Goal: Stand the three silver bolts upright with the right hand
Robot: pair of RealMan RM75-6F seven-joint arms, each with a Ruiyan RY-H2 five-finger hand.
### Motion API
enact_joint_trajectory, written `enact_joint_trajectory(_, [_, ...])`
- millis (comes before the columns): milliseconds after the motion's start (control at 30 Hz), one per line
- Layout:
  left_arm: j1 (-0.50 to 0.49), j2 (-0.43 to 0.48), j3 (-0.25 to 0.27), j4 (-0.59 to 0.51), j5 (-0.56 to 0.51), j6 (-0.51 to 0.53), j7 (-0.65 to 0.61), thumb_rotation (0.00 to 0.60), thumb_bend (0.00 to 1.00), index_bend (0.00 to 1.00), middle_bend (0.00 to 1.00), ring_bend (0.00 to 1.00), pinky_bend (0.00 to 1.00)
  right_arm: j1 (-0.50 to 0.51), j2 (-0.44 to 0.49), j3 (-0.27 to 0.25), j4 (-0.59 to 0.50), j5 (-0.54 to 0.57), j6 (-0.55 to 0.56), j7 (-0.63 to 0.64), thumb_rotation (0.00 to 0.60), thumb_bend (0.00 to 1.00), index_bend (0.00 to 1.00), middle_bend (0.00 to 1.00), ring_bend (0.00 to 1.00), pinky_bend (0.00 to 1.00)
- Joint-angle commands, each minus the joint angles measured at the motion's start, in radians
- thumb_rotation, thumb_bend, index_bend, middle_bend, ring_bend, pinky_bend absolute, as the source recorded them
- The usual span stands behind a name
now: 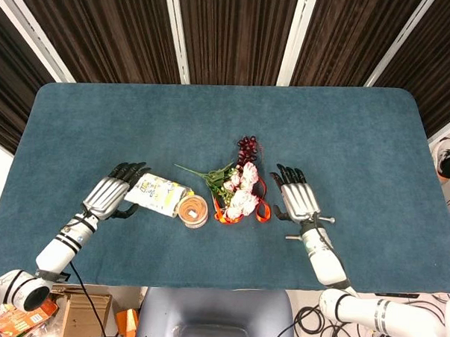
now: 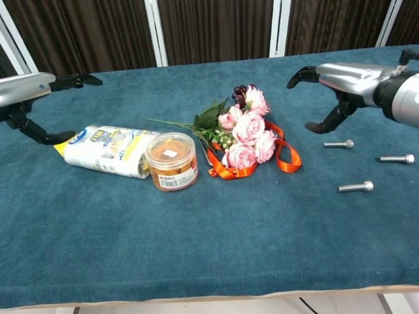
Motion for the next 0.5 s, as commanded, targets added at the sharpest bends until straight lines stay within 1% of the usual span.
enact_joint_trajectory(33, [0.002,-0.001,0.013,-0.01,-0.011,0.007,0.026,0.6,0.38,0.0,0.0,0.0,0.0,-0.004,0.015,-0.007,-0.005,0.001,0.006,0.013,0.6,0.31,0.14,0.0,0.0,0.0])
enact_joint_trajectory(133, [0.027,0.026,0.042,-0.038,0.016,0.042,0.038,0.6,0.38,0.0,0.0,0.0,0.0,-0.011,0.042,-0.017,-0.01,-0.004,0.016,0.021,0.6,0.31,0.15,0.0,0.0,0.0])
enact_joint_trajectory(267, [0.095,0.09,0.101,-0.086,0.103,0.142,0.014,0.6,0.37,0.0,0.0,0.0,0.0,-0.031,0.087,-0.034,-0.01,-0.004,0.03,0.033,0.6,0.31,0.18,0.0,0.0,0.0])
enact_joint_trajectory(333, [0.145,0.121,0.145,-0.086,0.167,0.218,0.008,0.6,0.37,0.0,0.0,0.0,0.0,-0.039,0.104,-0.047,0.013,0.007,0.026,0.036,0.6,0.31,0.2,0.0,0.0,0.0])
enact_joint_trajectory(467, [0.168,0.131,0.166,-0.079,0.198,0.255,0.005,0.6,0.37,0.0,0.0,0.0,0.0,-0.04,0.107,-0.051,0.026,0.013,0.019,0.041,0.6,0.31,0.22,0.0,0.0,0.0])
enact_joint_trajectory(500, [0.194,0.141,0.189,-0.068,0.227,0.292,0.015,0.6,0.37,0.0,0.0,0.0,0.0,-0.042,0.106,-0.055,0.045,0.023,0.011,0.049,0.6,0.31,0.23,0.0,0.0,0.0])
